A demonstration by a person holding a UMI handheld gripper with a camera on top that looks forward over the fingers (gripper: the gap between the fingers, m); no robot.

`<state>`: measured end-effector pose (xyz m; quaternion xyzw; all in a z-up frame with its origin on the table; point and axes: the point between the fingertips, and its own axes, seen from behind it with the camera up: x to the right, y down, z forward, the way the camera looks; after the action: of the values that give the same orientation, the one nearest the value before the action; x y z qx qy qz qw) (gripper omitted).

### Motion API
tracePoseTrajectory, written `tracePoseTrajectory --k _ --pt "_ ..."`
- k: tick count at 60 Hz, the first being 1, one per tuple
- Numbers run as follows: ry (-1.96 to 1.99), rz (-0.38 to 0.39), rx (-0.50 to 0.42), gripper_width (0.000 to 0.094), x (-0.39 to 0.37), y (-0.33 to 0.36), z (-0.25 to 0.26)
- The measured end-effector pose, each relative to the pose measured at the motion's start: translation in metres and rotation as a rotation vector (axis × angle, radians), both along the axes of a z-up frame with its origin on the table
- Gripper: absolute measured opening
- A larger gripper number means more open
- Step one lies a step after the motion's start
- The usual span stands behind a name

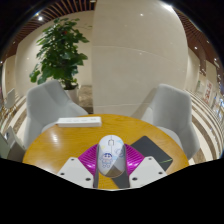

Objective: Arrange mouse

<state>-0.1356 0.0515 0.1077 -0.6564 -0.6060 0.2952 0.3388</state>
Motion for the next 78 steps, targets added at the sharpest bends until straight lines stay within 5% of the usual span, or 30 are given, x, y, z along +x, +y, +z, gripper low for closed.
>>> tracePoseTrajectory --k 12,31,33,38,59,78 --pt "-0.108 -0.069 0.038 0.0367 0.000 0.106 -0.082" --pt "-0.164 -0.012 -0.020 0.0494 0.010 0.116 -0.130" --pt "-0.169 -0.010 -0.026 0.0558 0.013 0.115 -0.131" --pt "-0.164 -0.018 -0.029 0.0890 0.019 0.116 -0.124" --pt "-0.133 0.070 -0.085 0.0863 0.153 0.007 -0.012" --pt "-0.219 0.169 -0.096 0.0864 0.286 -0.115 0.001"
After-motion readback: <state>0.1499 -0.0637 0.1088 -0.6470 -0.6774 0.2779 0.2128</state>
